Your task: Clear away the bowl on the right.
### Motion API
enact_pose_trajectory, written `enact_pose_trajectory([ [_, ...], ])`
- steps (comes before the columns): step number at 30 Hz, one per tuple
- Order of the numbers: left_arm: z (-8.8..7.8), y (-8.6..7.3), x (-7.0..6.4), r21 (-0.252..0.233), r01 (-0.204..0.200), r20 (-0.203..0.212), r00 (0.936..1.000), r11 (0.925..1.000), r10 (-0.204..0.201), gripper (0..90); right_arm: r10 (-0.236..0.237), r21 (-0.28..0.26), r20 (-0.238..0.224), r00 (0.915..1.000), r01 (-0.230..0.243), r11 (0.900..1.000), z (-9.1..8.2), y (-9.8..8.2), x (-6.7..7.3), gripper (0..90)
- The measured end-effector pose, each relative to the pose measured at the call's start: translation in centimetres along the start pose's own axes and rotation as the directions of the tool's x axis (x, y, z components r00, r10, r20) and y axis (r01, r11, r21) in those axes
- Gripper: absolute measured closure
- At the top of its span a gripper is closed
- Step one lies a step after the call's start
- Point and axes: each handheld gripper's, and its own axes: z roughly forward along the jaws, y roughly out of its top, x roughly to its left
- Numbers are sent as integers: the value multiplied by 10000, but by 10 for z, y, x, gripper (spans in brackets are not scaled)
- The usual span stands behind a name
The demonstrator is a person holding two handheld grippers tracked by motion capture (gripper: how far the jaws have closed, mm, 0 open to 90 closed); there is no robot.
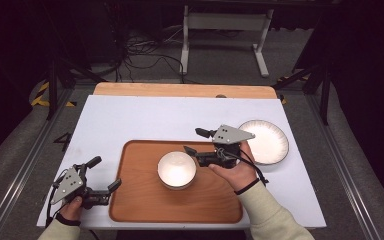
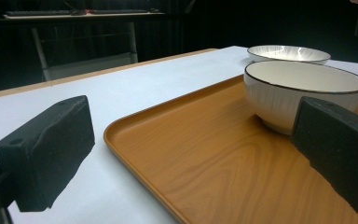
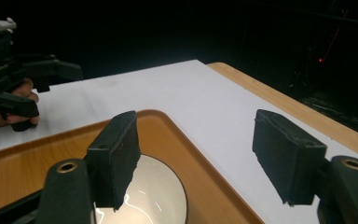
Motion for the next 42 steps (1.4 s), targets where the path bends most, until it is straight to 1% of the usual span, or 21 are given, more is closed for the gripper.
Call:
enact_pose_trajectory([
  [1, 0, 0, 0, 0, 2, 1, 10000, 10000, -2, 3, 0, 0, 0, 10000, 0, 10000, 0, 0, 0, 315],
  [3, 0, 0, 0, 3, 8, 1, 10000, 10000, -8, 4, 49, -349, -7, 10000, -49, 9994, -4, -1, -1, 277],
  [9, 0, 0, 0, -14, 29, 2, 10000, 10000, -29, 4, 25, -507, 38, 10000, -23, 9987, -10, -3, -4, 265],
  [11, 1, 0, 0, -11, 36, 6, 10000, 10000, -36, 4, -23, -649, 10, 10000, 23, 9979, -13, -3, -4, 254],
  [13, 0, 0, 0, 4, 26, 7, 10000, 10000, -26, 4, -91, -824, -133, 9999, 80, 9966, -16, -4, -5, 244],
  [16, 1, 0, 0, 4, 33, 10, 10000, 10000, -33, 4, -245, -1004, -168, 9996, 227, 9947, -21, -4, -4, 231],
  [19, 1, 0, 0, 56, 40, 5, 10000, 10000, -40, 4, -325, -1131, -55, 9995, 317, 9931, -27, -6, -6, 227],
  [22, 1, 1, 0, 92, 21, 34, 10000, 10000, -21, 4, -304, -1253, 102, 9995, 315, 9916, -36, -7, -8, 225],
  [27, 1, 1, 1, 104, 29, 38, 10000, 9999, -30, 4, -320, -1300, 212, 9993, 345, 9909, -47, -11, -12, 214],
  [30, 1, 1, 0, 107, 27, 35, 10000, 9999, -27, 4, -444, -1307, 333, 9985, 484, 9902, -53, -14, -14, 214],
  [32, 1, 1, 1, 115, 19, 32, 10000, 9999, -19, 4, -345, -1340, 483, 9982, 407, 9901, -60, -17, -16, 214],
  [34, 1, 1, 0, 118, 19, 31, 10000, 9999, -19, 4, -344, -1401, 582, 9977, 423, 9892, -65, -18, -19, 214],
  [35, 1, 1, 1, 120, 9, 32, 10000, 9999, -9, 4, -344, -1401, 582, 9977, 423, 9892, -65, -18, -19, 214],
  [38, 1, 1, 0, 129, 25, 29, 10000, 9999, -25, 4, -271, -1504, 787, 9965, 388, 9879, -73, -20, -22, 212],
  [42, 1, 1, 0, 137, 19, 30, 10000, 9999, -19, 4, -182, -1525, 939, 9954, 325, 9878, -81, -22, -25, 212],
])
